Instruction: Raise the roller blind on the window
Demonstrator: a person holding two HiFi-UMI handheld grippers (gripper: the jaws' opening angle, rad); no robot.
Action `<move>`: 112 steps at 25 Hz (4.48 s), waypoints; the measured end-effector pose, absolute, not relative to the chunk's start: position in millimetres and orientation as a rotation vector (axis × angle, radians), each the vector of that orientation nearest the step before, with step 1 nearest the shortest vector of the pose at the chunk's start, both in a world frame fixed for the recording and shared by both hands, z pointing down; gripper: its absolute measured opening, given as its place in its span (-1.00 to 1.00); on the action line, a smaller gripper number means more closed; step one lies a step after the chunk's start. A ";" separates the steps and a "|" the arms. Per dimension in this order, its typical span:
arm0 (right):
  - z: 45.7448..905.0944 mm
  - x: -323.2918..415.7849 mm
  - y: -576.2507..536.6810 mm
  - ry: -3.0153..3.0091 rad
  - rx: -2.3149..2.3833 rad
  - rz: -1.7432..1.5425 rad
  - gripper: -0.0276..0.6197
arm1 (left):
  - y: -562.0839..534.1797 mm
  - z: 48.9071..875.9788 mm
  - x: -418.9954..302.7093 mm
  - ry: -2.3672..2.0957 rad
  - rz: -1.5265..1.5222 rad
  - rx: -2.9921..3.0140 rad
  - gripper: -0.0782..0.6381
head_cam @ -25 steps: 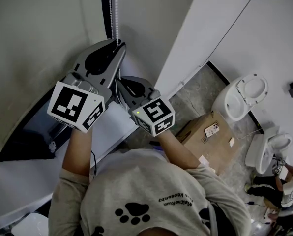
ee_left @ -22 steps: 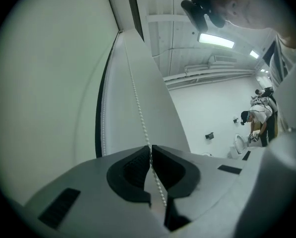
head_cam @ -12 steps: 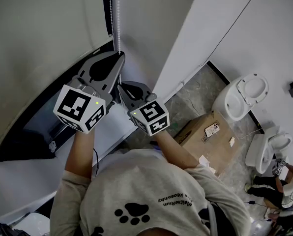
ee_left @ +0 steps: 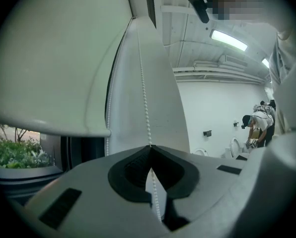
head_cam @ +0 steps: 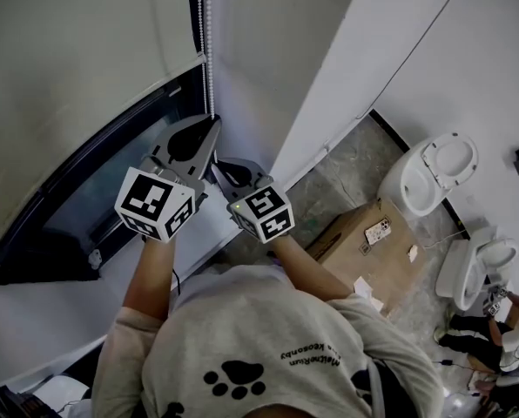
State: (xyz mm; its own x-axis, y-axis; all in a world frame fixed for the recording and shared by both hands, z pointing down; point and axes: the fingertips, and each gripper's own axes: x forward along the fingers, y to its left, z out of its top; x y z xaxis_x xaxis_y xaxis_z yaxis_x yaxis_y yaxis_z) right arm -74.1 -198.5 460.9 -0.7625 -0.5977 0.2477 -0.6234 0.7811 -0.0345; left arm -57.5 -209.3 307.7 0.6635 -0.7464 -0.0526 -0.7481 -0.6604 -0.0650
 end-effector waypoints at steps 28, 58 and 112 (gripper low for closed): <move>481.0 -63.8 -188.8 -2.770 0.955 0.281 -0.83 | -202.2 362.1 -57.1 1.310 0.107 -2.824 -0.76; 214.6 -70.1 -206.0 -2.991 0.992 -0.140 -0.87 | -198.8 361.5 -50.9 1.294 0.150 -2.839 -0.76; 335.9 -55.5 -213.3 -2.890 1.082 -0.011 -0.88 | -186.7 343.6 -80.6 1.240 0.217 -3.001 -0.43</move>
State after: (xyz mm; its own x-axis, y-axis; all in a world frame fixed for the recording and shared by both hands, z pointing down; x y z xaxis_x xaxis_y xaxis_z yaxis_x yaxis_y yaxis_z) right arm -55.5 -213.3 335.9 -0.7529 -0.6563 0.0494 -0.6559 0.7544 0.0264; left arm -80.6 -186.7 343.6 0.7016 -0.7082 -0.0793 -0.6931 -0.7040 0.1548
